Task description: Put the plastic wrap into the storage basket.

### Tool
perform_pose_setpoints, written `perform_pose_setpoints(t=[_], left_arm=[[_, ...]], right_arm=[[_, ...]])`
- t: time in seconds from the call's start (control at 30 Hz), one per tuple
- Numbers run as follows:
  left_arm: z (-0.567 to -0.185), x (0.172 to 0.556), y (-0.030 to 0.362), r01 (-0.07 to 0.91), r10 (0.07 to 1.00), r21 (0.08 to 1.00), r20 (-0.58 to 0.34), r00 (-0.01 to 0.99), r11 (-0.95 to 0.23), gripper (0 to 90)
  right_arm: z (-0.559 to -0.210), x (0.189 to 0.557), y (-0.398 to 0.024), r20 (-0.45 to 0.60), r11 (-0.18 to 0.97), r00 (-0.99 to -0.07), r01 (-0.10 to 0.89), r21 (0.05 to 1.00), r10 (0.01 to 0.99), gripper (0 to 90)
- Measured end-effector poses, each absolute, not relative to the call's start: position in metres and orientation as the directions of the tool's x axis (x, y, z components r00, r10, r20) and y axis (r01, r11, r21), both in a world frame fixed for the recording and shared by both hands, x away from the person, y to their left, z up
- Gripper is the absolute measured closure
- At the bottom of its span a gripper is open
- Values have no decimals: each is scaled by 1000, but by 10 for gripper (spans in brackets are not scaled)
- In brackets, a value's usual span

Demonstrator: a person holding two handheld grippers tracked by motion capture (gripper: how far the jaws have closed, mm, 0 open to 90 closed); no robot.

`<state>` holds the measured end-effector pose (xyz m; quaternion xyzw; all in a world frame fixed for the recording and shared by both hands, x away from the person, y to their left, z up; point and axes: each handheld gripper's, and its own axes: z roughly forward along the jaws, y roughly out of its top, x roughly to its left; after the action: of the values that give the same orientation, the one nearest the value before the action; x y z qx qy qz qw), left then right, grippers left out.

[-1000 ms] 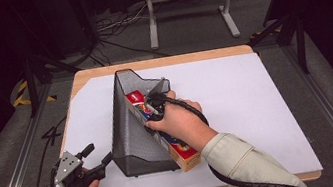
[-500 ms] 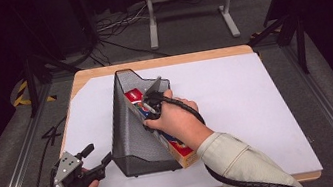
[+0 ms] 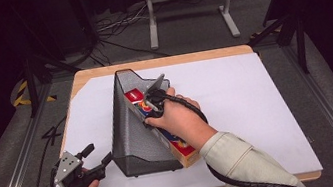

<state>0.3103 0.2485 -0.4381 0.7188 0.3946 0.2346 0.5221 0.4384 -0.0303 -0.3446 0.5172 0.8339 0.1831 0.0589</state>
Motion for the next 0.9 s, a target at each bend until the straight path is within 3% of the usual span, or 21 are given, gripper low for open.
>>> perform_pose_setpoints(t=[0.23,0.4,0.53,0.9], left_arm=[[-438,310,248,322,813,936,-76,577,-141,278],[-437,309,249,307,821,943,-70,567,-131,280],[-437,309,249,306,824,944,-73,562,-125,280],[-436,309,250,311,823,942,-76,562,-126,279]], right_arm=[[-326,433,-42,97,413,-513,776,477,853,259],[-316,424,-52,123,389,-576,679,622,808,260],[-309,418,-61,137,371,-612,626,686,779,260],[-298,410,-84,121,368,-655,557,745,746,247]])
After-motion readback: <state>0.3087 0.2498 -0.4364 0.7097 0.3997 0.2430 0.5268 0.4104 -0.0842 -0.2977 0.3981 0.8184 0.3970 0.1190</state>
